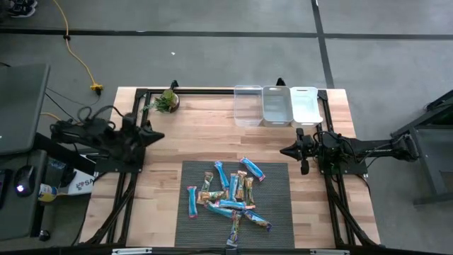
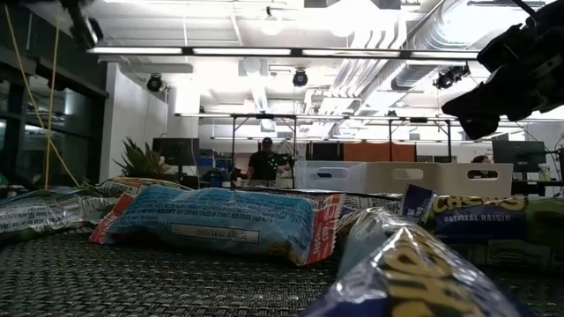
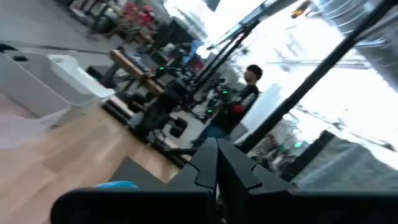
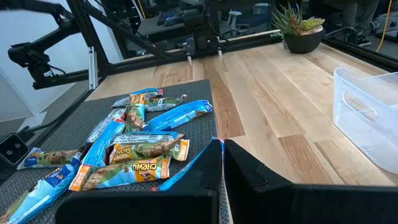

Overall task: Pick and place Granola Bars by type
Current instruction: Put the red granola bar into the transparent bin

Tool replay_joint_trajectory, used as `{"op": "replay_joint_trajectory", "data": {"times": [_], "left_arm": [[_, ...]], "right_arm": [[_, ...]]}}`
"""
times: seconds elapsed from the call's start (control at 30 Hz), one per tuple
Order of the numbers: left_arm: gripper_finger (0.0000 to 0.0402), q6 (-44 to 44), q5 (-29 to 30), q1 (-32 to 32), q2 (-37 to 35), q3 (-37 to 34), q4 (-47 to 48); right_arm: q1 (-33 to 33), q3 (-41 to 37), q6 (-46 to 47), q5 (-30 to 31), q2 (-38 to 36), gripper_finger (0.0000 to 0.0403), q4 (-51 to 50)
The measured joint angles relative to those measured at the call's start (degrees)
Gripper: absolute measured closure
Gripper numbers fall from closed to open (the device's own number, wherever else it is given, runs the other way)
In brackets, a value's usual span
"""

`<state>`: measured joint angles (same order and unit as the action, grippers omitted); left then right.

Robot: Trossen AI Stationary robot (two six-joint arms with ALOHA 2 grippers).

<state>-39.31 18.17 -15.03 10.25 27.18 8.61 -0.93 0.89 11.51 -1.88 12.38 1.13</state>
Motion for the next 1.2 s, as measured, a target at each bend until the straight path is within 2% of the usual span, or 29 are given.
{"op": "replay_joint_trajectory", "data": {"times": [0.13,0.3,0.47,0.57,0.8,0.97,1.2], "left_arm": [[0.0401,-2.8,1.9,0.0,8.6,11.5,10.4],[0.0401,-16.9,6.8,0.0,21.8,26.4,30.7],[0.0401,-30.6,5.9,0.0,35.5,40.0,54.1],[0.0401,-34.7,3.2,0.0,43.0,44.8,61.8],[0.0401,-41.4,-2.4,-4.0,55.4,46.8,63.6],[0.0401,-49.0,-2.6,-9.7,62.3,46.7,63.5],[0.0401,-61.6,-2.6,-17.1,68.6,46.7,62.0]], "right_arm": [[0.0,0.0,0.0,0.0,0.0,0.0402,0.0],[0.0,0.0,0.0,0.0,0.0,0.0402,0.0],[0.0,0.0,0.0,0.0,0.0,0.0402,0.0],[0.0,0.0,0.0,0.0,0.0,0.0402,0.0],[0.0,0.0,0.0,0.0,0.0,0.0402,0.0],[0.0,0.0,0.0,0.0,0.0,0.0402,0.0],[0.0,0.0,0.0,0.0,0.0,0.0402,0.0]]}}
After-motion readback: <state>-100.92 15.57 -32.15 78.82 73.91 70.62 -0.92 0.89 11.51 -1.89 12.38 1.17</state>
